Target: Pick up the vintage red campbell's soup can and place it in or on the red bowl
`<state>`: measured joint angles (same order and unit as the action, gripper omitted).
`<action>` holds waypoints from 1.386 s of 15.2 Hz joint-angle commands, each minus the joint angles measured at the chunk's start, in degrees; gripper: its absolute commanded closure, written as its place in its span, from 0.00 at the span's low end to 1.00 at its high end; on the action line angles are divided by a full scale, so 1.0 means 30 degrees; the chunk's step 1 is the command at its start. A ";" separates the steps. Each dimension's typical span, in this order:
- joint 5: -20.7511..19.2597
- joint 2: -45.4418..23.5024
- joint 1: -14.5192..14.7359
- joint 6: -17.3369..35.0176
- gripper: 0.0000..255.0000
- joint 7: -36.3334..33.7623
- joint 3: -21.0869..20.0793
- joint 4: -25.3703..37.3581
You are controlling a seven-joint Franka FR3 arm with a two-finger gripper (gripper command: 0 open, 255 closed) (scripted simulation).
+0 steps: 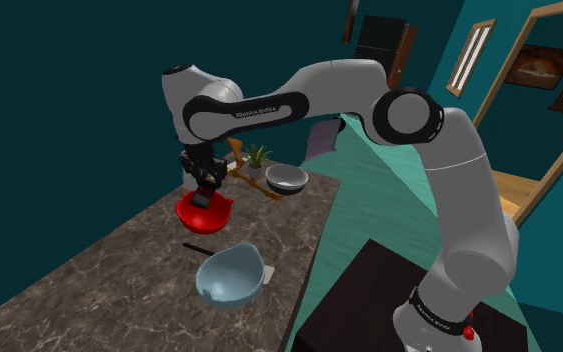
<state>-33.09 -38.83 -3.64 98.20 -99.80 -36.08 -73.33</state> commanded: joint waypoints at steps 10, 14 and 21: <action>-0.0315 -0.0405 -0.0149 0.1366 1.00 -0.0480 0.0175 -0.1113; -0.0315 -0.0404 -0.0149 0.1366 0.00 -0.0480 0.0175 -0.1114; -0.0110 -0.0226 0.0164 0.0270 0.00 -0.0256 0.0047 -0.0108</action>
<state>-33.62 -39.46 -3.70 100.64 -100.98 -35.85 -75.46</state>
